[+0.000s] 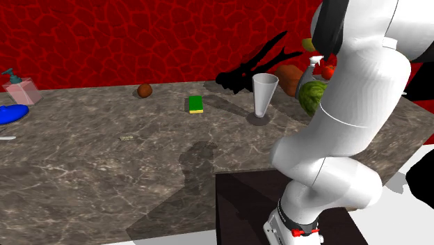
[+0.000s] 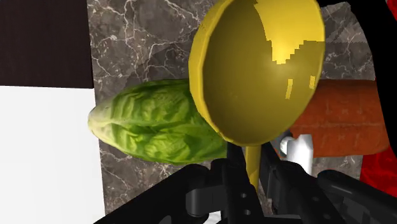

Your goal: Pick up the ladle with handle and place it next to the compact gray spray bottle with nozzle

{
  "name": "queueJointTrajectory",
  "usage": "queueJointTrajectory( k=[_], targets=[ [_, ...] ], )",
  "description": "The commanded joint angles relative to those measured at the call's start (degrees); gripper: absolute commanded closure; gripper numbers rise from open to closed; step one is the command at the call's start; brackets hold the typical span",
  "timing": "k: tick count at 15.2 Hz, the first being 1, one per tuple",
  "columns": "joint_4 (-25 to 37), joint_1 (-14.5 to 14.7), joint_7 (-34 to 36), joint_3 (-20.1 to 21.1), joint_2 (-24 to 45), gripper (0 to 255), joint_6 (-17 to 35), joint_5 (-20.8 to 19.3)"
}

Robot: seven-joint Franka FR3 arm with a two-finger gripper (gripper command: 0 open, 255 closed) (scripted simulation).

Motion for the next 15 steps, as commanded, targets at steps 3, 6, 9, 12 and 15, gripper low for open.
queueJointTrajectory(
  k=[3, 6, 9, 12, 15],
  targets=[
    [8.24, -1.75, -3.3, -1.8, 6.6, 255, -2.27, -0.75],
    [15.82, -2.99, -5.46, -2.93, 12.35, 255, -4.52, -1.19],
    [25.34, -4.24, -7.36, -3.82, 19.13, 255, -7.68, -1.59],
    [38.72, -5.37, -8.85, -4.49, 27.94, 255, -12.59, -2.01],
    [39.31, -5.8, -9.58, -4.64, 29.35, 255, -11.89, -2.04]
  ],
)
